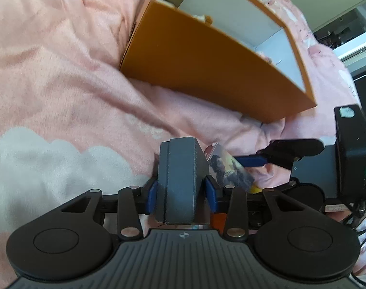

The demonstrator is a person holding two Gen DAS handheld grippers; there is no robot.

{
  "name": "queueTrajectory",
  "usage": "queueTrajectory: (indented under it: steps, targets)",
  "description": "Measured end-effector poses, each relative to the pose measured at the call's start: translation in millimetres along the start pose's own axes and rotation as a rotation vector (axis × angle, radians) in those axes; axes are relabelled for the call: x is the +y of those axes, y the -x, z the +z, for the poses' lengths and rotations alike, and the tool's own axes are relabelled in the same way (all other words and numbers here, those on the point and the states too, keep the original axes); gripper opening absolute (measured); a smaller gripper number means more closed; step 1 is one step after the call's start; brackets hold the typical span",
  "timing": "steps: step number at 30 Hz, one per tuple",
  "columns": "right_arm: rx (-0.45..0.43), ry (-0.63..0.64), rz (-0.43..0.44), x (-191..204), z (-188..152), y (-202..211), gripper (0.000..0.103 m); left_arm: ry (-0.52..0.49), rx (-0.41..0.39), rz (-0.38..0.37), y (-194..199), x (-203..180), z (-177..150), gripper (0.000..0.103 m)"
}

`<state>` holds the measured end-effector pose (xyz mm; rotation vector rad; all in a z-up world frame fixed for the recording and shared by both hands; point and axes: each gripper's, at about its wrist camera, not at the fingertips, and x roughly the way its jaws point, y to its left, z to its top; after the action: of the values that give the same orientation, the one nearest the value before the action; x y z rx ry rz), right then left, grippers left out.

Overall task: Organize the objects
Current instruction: 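Carry the grey box with the left tool while the right tool carries the card into the box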

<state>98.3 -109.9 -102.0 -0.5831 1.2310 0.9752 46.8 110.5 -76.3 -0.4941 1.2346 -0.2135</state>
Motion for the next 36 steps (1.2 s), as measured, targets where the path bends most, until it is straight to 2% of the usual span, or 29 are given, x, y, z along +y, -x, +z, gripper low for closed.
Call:
queueTrajectory:
  steps: [5,12,16,22,26,29,33,36]
  targets:
    - [-0.039,-0.077,0.039,-9,-3,19,0.061,-0.019,-0.068,-0.023,23,-9,5,0.041]
    - [-0.171,-0.173,0.070,-26,-5,77,0.061,-0.041,-0.179,-0.100,64,-26,21,0.039]
    - [-0.252,-0.196,0.070,-35,-3,114,0.061,-0.094,-0.236,-0.114,85,-45,41,0.039]
    - [-0.397,-0.221,0.026,-49,15,165,0.061,-0.196,-0.318,-0.086,100,-81,85,0.039]
    - [-0.454,-0.266,-0.039,-72,30,181,0.061,-0.254,-0.306,-0.085,84,-94,124,0.039]
    - [-0.472,-0.319,-0.063,-96,45,180,0.061,-0.246,-0.309,-0.077,65,-95,149,0.039]
    - [-0.476,-0.365,-0.114,-121,67,167,0.061,-0.131,-0.299,-0.146,29,-79,182,0.039]
    - [-0.463,-0.379,-0.146,-136,77,160,0.061,-0.050,-0.256,-0.204,-5,-63,205,0.039]
